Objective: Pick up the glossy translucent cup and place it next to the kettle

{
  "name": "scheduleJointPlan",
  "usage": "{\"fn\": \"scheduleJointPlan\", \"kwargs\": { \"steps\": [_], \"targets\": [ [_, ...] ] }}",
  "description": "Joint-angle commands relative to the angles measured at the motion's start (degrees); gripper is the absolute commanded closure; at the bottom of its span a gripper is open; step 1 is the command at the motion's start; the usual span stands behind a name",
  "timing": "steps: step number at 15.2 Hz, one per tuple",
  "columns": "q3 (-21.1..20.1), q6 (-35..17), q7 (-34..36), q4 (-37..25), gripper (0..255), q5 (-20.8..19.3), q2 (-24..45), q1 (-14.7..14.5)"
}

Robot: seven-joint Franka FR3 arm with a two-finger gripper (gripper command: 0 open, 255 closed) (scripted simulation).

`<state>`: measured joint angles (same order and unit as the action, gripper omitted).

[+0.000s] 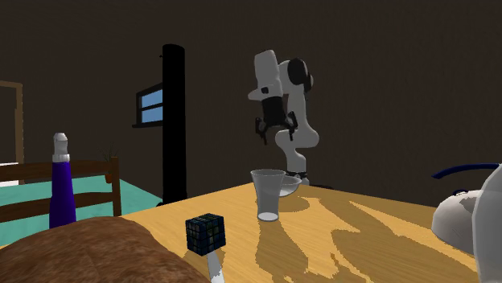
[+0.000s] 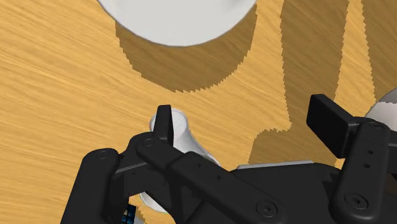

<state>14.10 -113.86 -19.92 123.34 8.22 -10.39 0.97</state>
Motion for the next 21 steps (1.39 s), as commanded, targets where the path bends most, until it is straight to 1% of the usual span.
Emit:
{"fn": "scheduleJointPlan", "kwargs": {
  "steps": [1, 6, 12, 13, 20, 21],
  "targets": [
    [1.30, -1.04, -2.83, -3.69, 0, 2.45, 5.07, 0.11],
    [3.13, -1.50, -9.54, -13.22, 0, 9.14, 16.67, 1.76],
    [2.91, 0.91, -15.57, -27.90, 0, 16.87, 31.25, 5.91],
    [2.78, 1.13, -15.80, -28.89, 0, 17.25, 32.13, 6.25],
    [1.90, -3.54, -16.64, -26.22, 0, 18.55, 34.13, 5.62],
    [1.90, -3.54, -16.64, -26.22, 0, 18.55, 34.13, 5.62]
  ]
}}
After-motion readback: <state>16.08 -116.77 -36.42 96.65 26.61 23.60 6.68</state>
